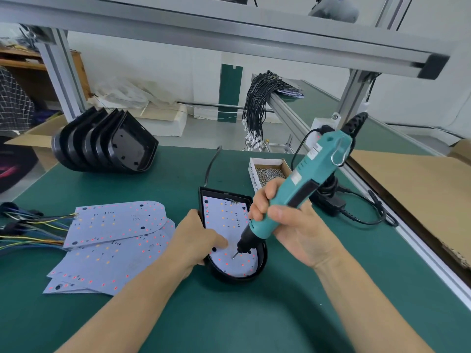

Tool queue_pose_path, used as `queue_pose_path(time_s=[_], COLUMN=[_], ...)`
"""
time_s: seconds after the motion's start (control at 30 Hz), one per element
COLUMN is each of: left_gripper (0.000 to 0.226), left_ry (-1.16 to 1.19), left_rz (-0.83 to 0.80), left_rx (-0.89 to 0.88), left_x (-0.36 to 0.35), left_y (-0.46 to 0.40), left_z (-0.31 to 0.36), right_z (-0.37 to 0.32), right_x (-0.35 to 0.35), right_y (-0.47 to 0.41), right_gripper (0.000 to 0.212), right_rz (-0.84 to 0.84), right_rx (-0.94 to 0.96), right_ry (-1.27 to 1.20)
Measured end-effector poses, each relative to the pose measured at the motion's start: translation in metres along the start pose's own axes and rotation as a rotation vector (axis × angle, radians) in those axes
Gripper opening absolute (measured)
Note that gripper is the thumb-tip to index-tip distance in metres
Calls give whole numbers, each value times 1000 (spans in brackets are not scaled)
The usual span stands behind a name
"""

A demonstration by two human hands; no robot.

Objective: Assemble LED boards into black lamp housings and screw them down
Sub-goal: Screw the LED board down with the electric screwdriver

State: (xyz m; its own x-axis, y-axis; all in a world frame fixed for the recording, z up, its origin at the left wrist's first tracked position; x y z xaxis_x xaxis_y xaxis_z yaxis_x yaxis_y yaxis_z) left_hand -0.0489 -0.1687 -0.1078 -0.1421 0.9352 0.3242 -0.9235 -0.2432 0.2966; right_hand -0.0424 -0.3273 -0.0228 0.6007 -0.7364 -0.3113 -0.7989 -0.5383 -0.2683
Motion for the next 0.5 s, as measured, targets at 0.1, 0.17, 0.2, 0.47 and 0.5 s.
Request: queue_pose_path(time_s=[0.1, 0.17, 0.2, 0.47, 0.5], left_gripper=[45, 45, 44, 42, 38], left_ry=[15, 34, 42, 218, 273], left_rz=[-20, -25, -28, 39, 84], left_rx=[7, 18, 21, 13, -8], left_x=[-1, -1, -1, 22, 32], left_y=[1, 1, 1, -2, -5], left_z=[0, -1, -2, -4, -1], right_z=[1, 1, 1, -42, -40], right_x=[-8, -9, -9, 54, 60], right_y=[0, -1, -3, -2, 2], right_gripper=[30, 31, 30, 31, 29], right_rz=[-139, -137, -104, 432, 471], right_rx=[-17, -12, 6, 35, -41], right_ry=[26, 24, 10, -219, -90])
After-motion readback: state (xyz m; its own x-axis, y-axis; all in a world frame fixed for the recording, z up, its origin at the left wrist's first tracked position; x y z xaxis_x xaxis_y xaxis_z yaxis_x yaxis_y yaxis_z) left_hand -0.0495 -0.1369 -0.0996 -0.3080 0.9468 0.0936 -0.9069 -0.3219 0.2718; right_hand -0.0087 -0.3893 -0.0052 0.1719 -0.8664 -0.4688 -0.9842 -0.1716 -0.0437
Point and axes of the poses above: each hand's wrist, its own y-axis away from the middle knuckle, its own x-axis out of the back of the hand, z = x × y, the point moved 7 cm from there along -y, towards the middle knuckle, and after that the axes turned 3 degrees about z, right-handed, at the moved point
